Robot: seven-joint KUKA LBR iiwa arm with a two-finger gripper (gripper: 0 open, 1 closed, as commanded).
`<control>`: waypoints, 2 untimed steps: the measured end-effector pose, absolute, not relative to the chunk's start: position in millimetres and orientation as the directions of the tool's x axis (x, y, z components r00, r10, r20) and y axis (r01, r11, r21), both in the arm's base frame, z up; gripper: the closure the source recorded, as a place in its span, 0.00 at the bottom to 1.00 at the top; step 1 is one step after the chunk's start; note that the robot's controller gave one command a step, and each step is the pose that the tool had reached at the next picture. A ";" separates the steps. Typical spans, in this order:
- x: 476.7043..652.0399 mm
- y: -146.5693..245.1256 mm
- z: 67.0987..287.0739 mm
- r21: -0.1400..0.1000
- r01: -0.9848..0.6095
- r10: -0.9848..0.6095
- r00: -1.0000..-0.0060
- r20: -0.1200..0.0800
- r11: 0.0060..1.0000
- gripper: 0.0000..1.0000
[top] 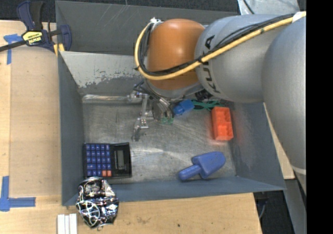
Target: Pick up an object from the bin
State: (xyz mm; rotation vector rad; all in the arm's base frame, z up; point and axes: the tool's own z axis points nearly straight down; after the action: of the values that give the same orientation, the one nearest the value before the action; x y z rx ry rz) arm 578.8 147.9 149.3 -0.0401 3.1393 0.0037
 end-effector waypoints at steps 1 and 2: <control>574.9 124.2 145.9 0.001 -0.032 -0.032 -0.999 -0.010 0.999 0.00; 546.5 129.6 125.0 -0.004 -0.128 -0.128 -0.992 0.009 0.992 0.00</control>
Offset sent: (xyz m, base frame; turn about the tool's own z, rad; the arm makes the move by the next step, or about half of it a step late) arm 0.0114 0.0284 -0.0223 -0.2167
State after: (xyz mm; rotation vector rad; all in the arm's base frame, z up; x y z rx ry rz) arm 546.5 129.6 125.0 -0.2027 3.1441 -0.0080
